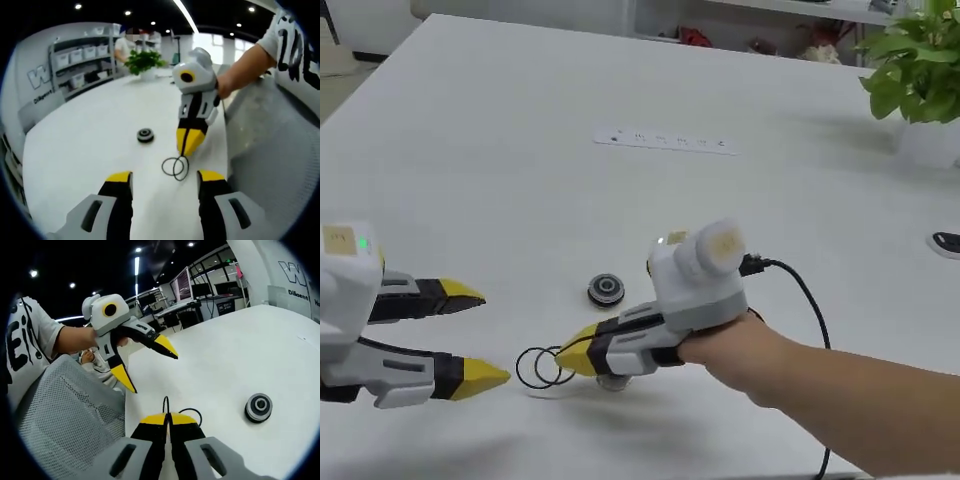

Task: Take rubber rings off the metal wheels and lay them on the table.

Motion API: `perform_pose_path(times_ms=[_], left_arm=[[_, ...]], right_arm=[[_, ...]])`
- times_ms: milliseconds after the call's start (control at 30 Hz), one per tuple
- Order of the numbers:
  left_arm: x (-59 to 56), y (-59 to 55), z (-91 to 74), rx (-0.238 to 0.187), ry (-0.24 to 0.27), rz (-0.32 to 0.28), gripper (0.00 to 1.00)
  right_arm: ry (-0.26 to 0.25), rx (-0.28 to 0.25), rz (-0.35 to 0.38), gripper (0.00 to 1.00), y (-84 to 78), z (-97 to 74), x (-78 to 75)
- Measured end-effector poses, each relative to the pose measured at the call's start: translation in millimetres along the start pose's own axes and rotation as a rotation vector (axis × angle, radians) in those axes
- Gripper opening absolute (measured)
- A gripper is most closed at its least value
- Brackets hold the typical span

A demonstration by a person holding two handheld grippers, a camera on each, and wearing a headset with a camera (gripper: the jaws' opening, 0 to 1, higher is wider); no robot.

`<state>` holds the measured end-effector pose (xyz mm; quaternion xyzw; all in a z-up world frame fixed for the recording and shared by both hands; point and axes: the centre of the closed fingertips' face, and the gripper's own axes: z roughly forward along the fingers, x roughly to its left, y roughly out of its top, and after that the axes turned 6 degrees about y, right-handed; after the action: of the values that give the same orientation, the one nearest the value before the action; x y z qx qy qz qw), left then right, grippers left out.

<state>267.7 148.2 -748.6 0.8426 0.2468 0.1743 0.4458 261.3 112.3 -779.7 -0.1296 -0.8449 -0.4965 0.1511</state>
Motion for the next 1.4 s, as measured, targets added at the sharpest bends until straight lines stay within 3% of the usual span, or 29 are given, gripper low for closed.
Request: perform_pose_path(times_ms=[333, 600, 833, 1400], left_arm=[[-1.6, -1.3, -1.3, -0.001, 0.006, -0.007, 0.52], [-0.9, -0.3, -0.2, -0.004, 0.005, -0.008, 0.52], [1.8, 0.1, 0.6, -0.006, 0.006, -0.012, 0.52], [9.6, 10.7, 10.4, -0.024, 0.006, -0.01, 0.52]], right_arm=[[-0.038, 0.045, -0.052, 0.01, -8.7, 6.1, -4.7], [-0.056, 0.051, -0.084, 0.13, -7.8, 8.3, -7.6], [-0.058, 0.034, -0.087, 0.23, -3.4, 4.6, -6.8], [-0.117, -0.044, -0.073, 0.28, 13.8, -26.4, -24.5]])
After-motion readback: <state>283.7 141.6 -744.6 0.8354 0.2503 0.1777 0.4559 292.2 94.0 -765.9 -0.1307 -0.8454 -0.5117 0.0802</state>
